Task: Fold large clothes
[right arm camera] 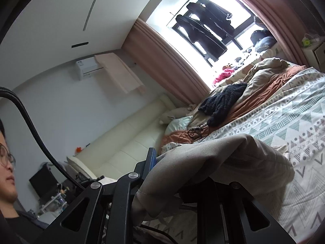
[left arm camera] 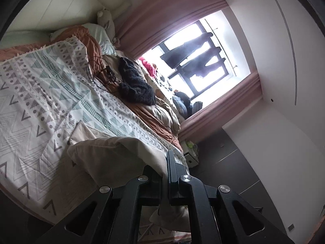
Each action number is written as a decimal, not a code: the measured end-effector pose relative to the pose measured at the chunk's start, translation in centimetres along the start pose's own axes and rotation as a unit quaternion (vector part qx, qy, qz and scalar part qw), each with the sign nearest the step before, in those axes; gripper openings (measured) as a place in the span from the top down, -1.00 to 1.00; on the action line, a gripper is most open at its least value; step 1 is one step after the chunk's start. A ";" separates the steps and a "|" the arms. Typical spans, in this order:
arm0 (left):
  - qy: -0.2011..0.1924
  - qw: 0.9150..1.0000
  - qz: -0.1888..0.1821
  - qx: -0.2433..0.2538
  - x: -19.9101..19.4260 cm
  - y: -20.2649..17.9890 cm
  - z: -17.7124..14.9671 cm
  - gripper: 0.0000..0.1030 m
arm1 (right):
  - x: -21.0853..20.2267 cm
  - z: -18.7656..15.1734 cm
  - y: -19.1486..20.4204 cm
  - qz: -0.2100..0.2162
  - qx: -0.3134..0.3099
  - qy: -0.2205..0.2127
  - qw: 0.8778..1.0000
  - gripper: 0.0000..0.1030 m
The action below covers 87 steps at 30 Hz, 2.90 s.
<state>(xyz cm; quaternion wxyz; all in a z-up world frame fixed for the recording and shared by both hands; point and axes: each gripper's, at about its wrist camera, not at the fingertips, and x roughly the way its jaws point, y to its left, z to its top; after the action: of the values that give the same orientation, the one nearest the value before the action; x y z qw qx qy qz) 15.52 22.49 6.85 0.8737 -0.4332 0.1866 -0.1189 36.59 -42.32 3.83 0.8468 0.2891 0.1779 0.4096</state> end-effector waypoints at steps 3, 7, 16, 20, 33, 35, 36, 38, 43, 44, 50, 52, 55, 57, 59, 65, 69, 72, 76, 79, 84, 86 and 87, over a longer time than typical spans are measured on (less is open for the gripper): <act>0.007 1.000 0.022 -0.008 1.4 1.2 0.1 0.93 | 0.7 -0.2 -1.1 -0.011 0.016 0.008 1.000 0.61; 0.013 0.999 0.040 -0.014 3.6 2.5 0.9 0.93 | 1.6 0.1 -2.4 -0.042 0.030 0.016 0.999 0.61; 0.021 0.995 0.099 0.002 10.7 3.7 3.7 0.93 | 5.8 2.1 -6.9 -0.110 0.060 0.013 0.992 0.61; 0.030 0.993 0.110 -0.003 14.0 5.2 4.9 0.93 | 7.8 2.9 -8.9 -0.123 0.072 0.017 0.990 0.61; 0.066 0.984 0.163 -0.035 22.4 11.6 6.4 0.93 | 15.2 3.7 -15.6 -0.184 0.093 0.082 0.975 0.61; 0.074 0.982 0.171 -0.044 23.4 12.8 6.5 0.93 | 16.2 3.4 -16.9 -0.192 0.103 0.092 0.972 0.61; 0.077 0.981 0.174 -0.047 23.9 13.4 6.4 0.93 | 16.7 3.2 -17.6 -0.195 0.108 0.095 0.970 0.61; 0.084 0.978 0.182 -0.051 24.9 14.5 6.3 0.93 | 17.5 2.7 -18.9 -0.200 0.117 0.101 0.967 0.61; 0.102 0.972 0.203 -0.062 27.7 17.1 5.9 0.92 | 19.4 1.3 -22.0 -0.216 0.142 0.117 0.959 0.61; 0.105 0.971 0.206 -0.065 28.2 17.6 5.8 0.92 | 19.7 1.0 -22.7 -0.218 0.147 0.120 0.957 0.61; 0.132 0.961 0.227 -0.087 31.2 20.4 5.3 0.79 | 21.2 -0.4 -25.8 -0.249 0.167 0.136 0.944 0.61; 0.146 0.958 0.228 -0.094 32.1 21.1 5.0 0.49 | 21.9 -1.0 -27.0 -0.278 0.175 0.153 0.932 0.55; 0.134 0.959 0.233 -0.087 32.3 21.1 4.8 -0.39 | 22.8 -1.9 -28.3 -0.310 0.188 0.181 0.914 0.17; 0.119 0.962 0.234 -0.074 31.8 20.5 4.9 -0.50 | 22.4 -2.1 -28.2 -0.323 0.181 0.173 0.913 -0.13; 0.118 0.962 0.236 -0.067 31.6 20.3 4.9 -0.50 | 21.8 -1.9 -27.8 -0.322 0.174 0.165 0.916 -0.26; 0.112 0.959 0.254 -0.056 29.1 20.1 4.3 -0.50 | 21.2 -1.7 -25.7 -0.330 0.149 0.163 0.918 -0.27; 0.112 0.957 0.265 -0.049 27.2 20.0 3.5 -0.50 | 22.4 -2.0 -23.1 -0.342 0.110 0.173 0.917 -0.27; 0.114 0.952 0.280 -0.043 25.6 20.3 2.8 -0.50 | 24.3 -2.4 -21.0 -0.351 0.081 0.187 0.914 -0.27; 0.122 0.945 0.300 -0.043 23.6 21.3 1.4 -0.50 | 27.4 -3.4 -18.2 -0.341 0.046 0.216 0.914 -0.27; 0.127 0.942 0.307 -0.051 22.2 22.2 0.4 -0.50 | 30.1 -4.5 -16.3 -0.332 0.024 0.239 0.912 -0.27; 0.134 0.937 0.316 -0.058 19.9 23.4 -0.9 -0.50 | 34.4 -6.5 -13.9 -0.307 0.007 0.280 0.910 -0.27; 0.133 0.936 0.321 -0.062 19.1 23.7 -1.2 -0.50 | 36.0 -7.3 -13.1 -0.301 0.003 0.294 0.907 -0.27; 0.132 0.935 0.324 -0.064 18.7 23.9 -1.3 -0.50 | 37.0 -7.6 -12.7 -0.301 -0.003 0.302 0.905 -0.27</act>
<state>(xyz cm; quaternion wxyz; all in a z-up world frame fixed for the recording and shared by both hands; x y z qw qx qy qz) 32.92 28.87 -17.18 0.8025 -0.3848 0.4381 0.1266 62.24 -16.53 -12.48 0.8363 0.0819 0.5024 0.2038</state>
